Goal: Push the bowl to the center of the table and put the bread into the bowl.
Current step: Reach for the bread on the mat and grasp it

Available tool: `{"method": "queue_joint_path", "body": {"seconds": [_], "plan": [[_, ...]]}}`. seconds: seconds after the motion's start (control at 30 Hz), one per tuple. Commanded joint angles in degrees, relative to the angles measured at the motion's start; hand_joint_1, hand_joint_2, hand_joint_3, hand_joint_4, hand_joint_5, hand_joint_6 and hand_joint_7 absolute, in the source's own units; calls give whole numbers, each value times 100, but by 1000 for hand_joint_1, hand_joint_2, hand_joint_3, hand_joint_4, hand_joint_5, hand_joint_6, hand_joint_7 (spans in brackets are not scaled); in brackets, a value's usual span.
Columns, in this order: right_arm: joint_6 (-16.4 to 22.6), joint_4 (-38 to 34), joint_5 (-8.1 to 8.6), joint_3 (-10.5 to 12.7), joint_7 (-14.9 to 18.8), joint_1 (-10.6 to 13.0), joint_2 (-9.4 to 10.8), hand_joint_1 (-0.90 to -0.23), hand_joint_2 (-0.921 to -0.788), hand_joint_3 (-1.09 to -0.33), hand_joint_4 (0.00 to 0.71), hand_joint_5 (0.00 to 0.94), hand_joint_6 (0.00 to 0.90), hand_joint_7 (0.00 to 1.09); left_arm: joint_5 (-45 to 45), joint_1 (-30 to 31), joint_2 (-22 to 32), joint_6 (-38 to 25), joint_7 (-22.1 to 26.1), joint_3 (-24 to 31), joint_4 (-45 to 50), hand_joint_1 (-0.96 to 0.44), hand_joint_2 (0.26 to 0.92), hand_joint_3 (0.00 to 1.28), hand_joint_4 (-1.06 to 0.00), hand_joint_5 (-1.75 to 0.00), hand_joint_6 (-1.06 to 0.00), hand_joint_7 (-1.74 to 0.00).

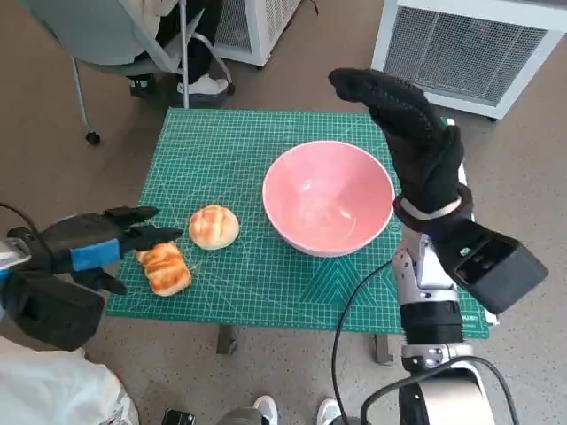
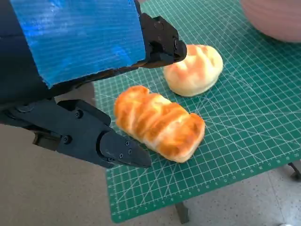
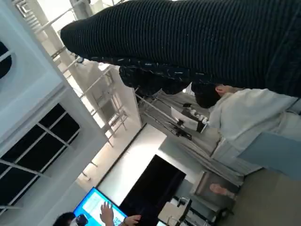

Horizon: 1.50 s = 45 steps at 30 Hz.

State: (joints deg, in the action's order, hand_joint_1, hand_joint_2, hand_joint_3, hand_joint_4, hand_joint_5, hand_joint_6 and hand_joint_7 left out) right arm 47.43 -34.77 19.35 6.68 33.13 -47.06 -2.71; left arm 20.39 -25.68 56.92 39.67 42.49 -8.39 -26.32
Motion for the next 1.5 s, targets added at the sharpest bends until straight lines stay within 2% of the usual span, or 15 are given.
{"method": "queue_joint_path", "body": {"seconds": [0.03, 0.37, 0.8, 0.93, 1.0, 1.03, 1.07, 1.1, 1.13, 1.17, 1.2, 1.23, 1.37, 1.5], "plan": [[-75, -72, 30, 26, 42, 134, -43, -640, -921, -782, 308, 28, -1, 816, 174, -194, -116, 170, -181, -152, -211, -123, 769, 1, -82, -3, -229, 0], [-46, -114, 20, 38, 41, 181, -75, -639, -921, -778, 308, 32, -1, 817, 727, -515, -329, 364, -632, -530, -851, -85, 790, 8, -124, -14, -267, -15], [82, -257, -52, 20, 21, 178, -113, -627, -921, -777, 307, 38, -1, 802, 1076, -600, -690, -86, -784, -910, -1272, -32, 848, 23, -235, -33, -343, -35], [86, -254, -61, 13, 19, 192, -121, -627, -921, -777, 307, 39, -1, 797, 1170, -691, -793, -235, -741, -1059, -1491, 1, 891, 30, -339, -37, -436, -58], [83, -247, -58, 14, 25, 201, -129, -625, -921, -777, 306, 40, -1, 794, 1312, -753, -821, -262, -830, -1163, -1621, 11, 909, 56, -428, -47, -535, -93], [79, -242, -56, 15, 29, 205, -132, -624, -921, -777, 306, 40, -1, 792, 1390, -782, -831, -266, -892, -1214, -1683, 12, 913, 74, -501, -74, -621, -135], [71, -236, -50, 18, 34, 208, -137, -624, -921, -777, 306, 41, -1, 792, 1462, -816, -844, -283, -951, -1265, -1761, 12, 915, 80, -527, -84, -651, -150], [64, -232, -46, 20, 37, 209, -140, -625, -921, -777, 305, 41, -1, 790, 1507, -845, -853, -293, -993, -1304, -1821, -118, 917, 128, -606, -115, -605, -593], [56, -230, -36, 25, 44, 211, -147, -625, -921, -777, 305, 41, -1, 789, 1530, -876, -859, -293, -1024, -1333, -1893, -164, 918, 149, -635, -126, -584, -756], [51, -229, -28, 29, 49, 212, -152, -626, -921, -777, 305, 42, -1, 789, 1547, -903, -864, -285, -1053, -1358, -1953, -105, 919, 166, -569, -535, -584, -966], [51, -230, -16, 35, 58, 215, -158, -627, -921, -777, 304, 42, -1, 788, 1559, -927, -855, -260, -1098, -1375, -2007, -67, 920, 181, -522, -802, -580, -1106], [51, -231, -7, 39, 64, 218, -161, -627, -921, -777, 304, 43, -1, 787, 1567, -947, -847, -238, -1133, -1392, -2049, -43, 920, 169, -527, -954, -589, -1171], [46, -238, 14, 49, 73, 217, -176, -627, -921, -775, 304, 44, -1, 786, 1424, -1008, -804, -211, -1087, -1384, -2116, -12, 921, 127, -572, -1173, -617, -1182], [60, -254, 18, 51, 61, 220, -178, -627, -921, -773, 303, 46, -1, 785, 1320, -1015, -753, -118, -1152, -1339, -2098, -3, 920, 85, -601, -1283, -687, -1055]]}}
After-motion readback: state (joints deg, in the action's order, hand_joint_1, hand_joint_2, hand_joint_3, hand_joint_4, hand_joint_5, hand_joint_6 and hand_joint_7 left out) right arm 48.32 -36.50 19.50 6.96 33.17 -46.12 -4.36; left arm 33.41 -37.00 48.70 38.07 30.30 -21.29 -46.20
